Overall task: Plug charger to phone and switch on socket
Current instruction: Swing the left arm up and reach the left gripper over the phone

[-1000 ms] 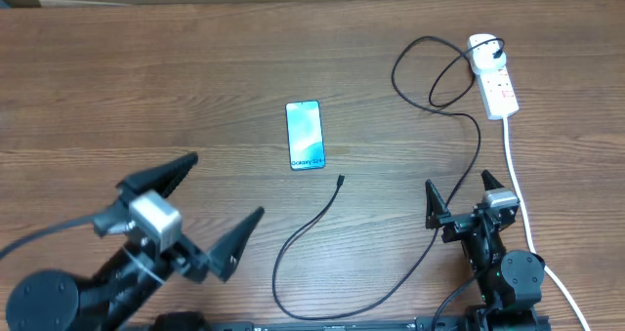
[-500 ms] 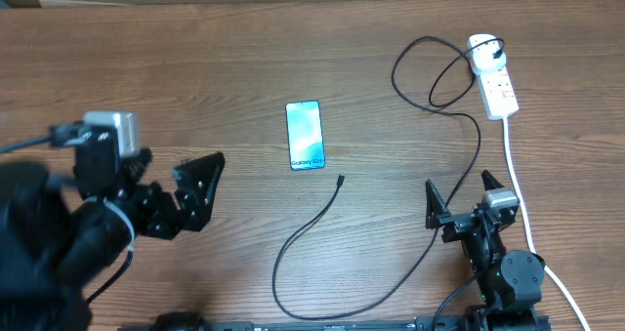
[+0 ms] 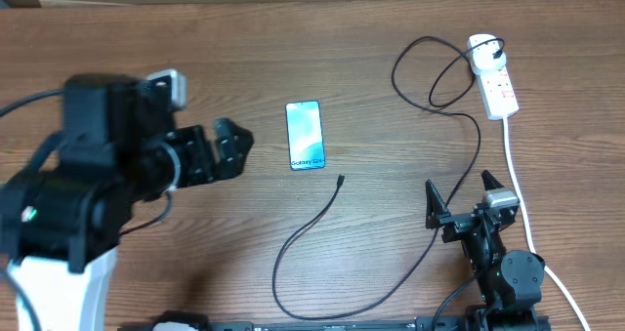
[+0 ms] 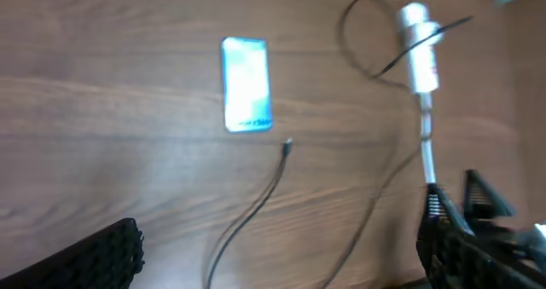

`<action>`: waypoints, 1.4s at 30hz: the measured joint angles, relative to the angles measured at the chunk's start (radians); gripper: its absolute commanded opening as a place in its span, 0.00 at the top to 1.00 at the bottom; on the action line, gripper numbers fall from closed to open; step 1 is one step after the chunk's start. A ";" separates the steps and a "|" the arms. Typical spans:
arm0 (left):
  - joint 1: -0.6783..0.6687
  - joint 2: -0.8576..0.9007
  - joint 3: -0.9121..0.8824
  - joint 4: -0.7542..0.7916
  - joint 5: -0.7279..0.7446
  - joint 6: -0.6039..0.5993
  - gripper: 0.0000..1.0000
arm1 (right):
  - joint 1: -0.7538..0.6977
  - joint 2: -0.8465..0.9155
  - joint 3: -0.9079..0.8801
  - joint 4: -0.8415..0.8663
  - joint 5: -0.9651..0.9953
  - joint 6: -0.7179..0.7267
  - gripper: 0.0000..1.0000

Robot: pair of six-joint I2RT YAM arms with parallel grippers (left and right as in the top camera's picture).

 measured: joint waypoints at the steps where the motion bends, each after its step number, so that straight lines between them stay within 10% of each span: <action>1: -0.038 0.030 0.018 -0.018 -0.043 -0.030 0.00 | 0.000 0.000 0.000 0.000 0.000 0.000 0.00; 13: -0.246 0.377 0.083 -0.029 -0.368 -0.261 0.00 | 0.000 0.000 0.000 0.000 0.000 0.000 0.00; 42: -0.246 0.896 0.086 0.286 -0.185 -0.221 0.00 | 0.000 0.000 0.000 0.000 0.000 0.000 0.00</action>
